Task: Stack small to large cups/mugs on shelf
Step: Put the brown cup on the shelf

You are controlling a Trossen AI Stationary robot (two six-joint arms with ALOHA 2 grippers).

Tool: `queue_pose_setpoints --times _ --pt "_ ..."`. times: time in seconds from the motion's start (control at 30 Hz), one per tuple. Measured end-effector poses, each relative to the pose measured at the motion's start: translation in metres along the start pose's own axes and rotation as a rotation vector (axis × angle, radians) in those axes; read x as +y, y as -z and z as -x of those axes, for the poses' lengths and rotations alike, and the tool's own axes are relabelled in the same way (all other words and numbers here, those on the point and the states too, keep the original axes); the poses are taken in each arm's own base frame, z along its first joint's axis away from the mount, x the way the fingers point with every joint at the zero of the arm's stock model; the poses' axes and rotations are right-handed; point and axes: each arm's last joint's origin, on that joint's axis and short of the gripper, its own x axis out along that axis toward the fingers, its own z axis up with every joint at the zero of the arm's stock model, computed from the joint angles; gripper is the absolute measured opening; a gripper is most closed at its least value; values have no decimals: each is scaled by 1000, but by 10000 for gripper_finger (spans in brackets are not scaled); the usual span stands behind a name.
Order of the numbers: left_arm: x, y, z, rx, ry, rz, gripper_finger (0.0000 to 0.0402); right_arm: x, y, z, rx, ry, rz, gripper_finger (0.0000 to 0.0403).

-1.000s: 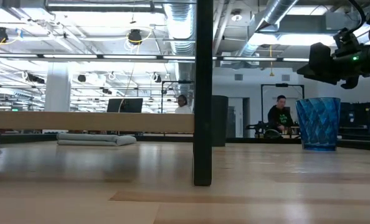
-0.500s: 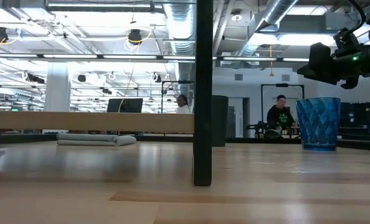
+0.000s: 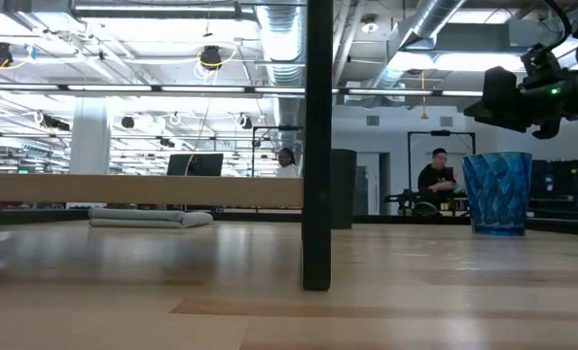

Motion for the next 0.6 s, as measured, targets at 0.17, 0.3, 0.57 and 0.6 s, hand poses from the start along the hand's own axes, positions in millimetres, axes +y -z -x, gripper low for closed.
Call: queue_pose_setpoints --times 0.17,0.3,0.57,0.6 --pt "5 -3 -13 29 -88 187 87 0 0 0 0 0 0 182" --pt "5 -5 -19 16 -131 261 87 0 0 0 0 0 0 182" --pt "4 -6 -25 -8 -158 397 87 0 0 0 0 0 0 182" --pt "4 -6 -25 -16 -166 404 87 0 0 0 0 0 0 182"
